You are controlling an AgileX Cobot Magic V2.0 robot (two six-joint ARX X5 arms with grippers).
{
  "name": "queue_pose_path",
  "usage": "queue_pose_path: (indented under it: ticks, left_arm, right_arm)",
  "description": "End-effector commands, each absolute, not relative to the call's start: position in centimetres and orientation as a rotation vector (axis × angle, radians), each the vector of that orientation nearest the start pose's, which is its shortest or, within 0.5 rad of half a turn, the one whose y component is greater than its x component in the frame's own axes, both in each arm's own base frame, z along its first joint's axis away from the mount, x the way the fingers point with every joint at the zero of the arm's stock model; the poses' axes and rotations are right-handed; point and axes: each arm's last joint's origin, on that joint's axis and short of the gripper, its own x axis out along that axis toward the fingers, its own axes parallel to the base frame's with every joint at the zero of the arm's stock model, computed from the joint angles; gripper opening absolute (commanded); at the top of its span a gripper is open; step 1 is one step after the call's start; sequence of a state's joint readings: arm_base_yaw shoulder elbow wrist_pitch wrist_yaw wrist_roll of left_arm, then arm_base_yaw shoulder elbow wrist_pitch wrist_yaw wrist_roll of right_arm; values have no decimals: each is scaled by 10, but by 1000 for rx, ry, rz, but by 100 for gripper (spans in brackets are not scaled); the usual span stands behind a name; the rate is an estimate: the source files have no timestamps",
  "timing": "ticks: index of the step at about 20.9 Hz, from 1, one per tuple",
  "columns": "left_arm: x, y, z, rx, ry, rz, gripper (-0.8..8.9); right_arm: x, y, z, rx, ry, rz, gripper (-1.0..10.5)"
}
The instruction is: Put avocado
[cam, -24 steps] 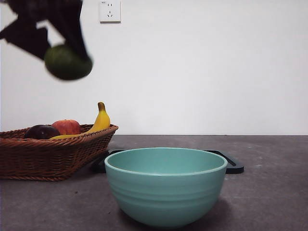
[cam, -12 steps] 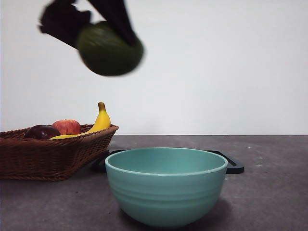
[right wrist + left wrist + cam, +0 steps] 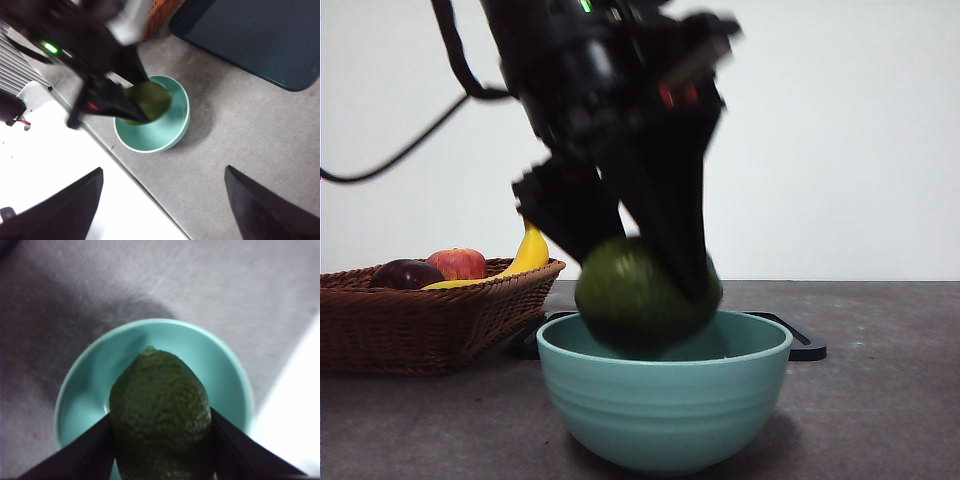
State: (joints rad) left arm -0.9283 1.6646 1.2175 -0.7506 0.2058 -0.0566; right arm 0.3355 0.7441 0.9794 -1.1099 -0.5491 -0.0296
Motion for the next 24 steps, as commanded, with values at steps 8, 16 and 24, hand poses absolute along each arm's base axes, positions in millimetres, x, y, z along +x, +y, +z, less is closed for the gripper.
queue_pose_path:
  ticks: [8,16,24]
  left_arm:
    - [190,-287,196,523,1205,-958,188]
    - [188,-290,192,521,1224,-951,322]
    - [183,-281,222,465,1155,-957,343]
  right_arm:
    - [99,51,332,69,865,845,388]
    - [99,51,332,69,865,845,388]
    - [99,51,332,69,865,845,388]
